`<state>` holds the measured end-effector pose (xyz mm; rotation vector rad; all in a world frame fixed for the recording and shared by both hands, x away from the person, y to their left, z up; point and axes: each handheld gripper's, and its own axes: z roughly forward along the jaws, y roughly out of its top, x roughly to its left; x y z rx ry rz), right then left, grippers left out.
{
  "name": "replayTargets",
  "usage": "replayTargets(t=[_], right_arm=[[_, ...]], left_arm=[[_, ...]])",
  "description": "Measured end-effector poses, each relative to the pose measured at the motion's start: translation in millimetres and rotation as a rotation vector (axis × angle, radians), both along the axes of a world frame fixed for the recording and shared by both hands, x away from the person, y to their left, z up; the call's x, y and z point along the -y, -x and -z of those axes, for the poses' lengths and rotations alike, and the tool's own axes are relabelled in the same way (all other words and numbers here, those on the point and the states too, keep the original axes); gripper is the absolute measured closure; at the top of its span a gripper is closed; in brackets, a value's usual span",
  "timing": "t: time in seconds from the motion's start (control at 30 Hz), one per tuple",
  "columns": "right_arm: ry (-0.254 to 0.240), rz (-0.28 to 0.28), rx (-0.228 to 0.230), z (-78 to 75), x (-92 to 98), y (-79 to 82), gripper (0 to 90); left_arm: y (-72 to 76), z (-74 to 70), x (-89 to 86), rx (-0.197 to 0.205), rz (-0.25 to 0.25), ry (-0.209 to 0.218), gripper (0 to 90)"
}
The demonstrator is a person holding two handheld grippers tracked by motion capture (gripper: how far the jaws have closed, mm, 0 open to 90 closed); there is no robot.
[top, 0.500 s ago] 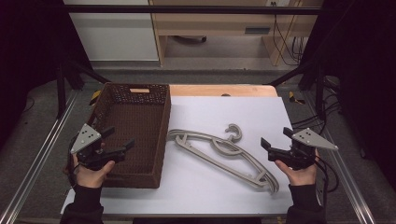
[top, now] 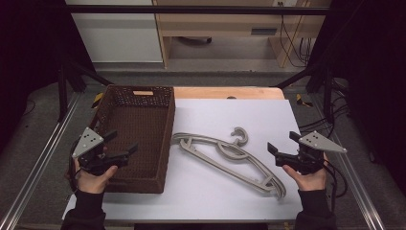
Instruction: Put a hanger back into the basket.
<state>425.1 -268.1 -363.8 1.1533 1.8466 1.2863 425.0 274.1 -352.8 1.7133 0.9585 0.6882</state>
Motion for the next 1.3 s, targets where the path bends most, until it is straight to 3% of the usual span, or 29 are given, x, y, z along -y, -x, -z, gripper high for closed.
replayTargets(t=[0.13, 0.3, 0.5, 0.73, 0.8, 1.0, 1.3], right_arm=[[0.023, 0.000, -0.036, 2.6, -1.2, -5.5, 16.4], [0.074, -0.011, -0.126, 13.9, -9.9, -20.2, 20.9], [0.102, -0.008, -0.189, 23.8, -15.2, -32.9, 25.4], [0.153, -0.021, -0.286, 36.2, -21.7, -44.0, 36.2], [0.183, -0.045, -0.338, 42.6, -26.6, -47.5, 40.4], [0.268, -0.092, -0.388, 55.4, -34.0, -54.2, 48.9], [0.312, -0.150, -0.486, 70.6, -43.4, -63.0, 59.6]], left_arm=[[-1.3, 1.1, 0.4, -0.006, 0.000, -0.010, 15.7], [-2.0, 2.0, 0.5, -0.012, -0.002, -0.012, 15.7], [-2.3, 2.2, 0.9, -0.014, -0.001, -0.018, 15.7], [-2.5, 1.9, 0.2, -0.015, -0.001, -0.016, 15.7], [-2.7, 2.0, 0.3, -0.016, 0.001, -0.018, 15.7], [-2.7, 1.6, 1.3, -0.016, 0.007, -0.019, 15.8], [-3.3, 1.6, 0.8, -0.020, 0.009, -0.024, 15.8]])
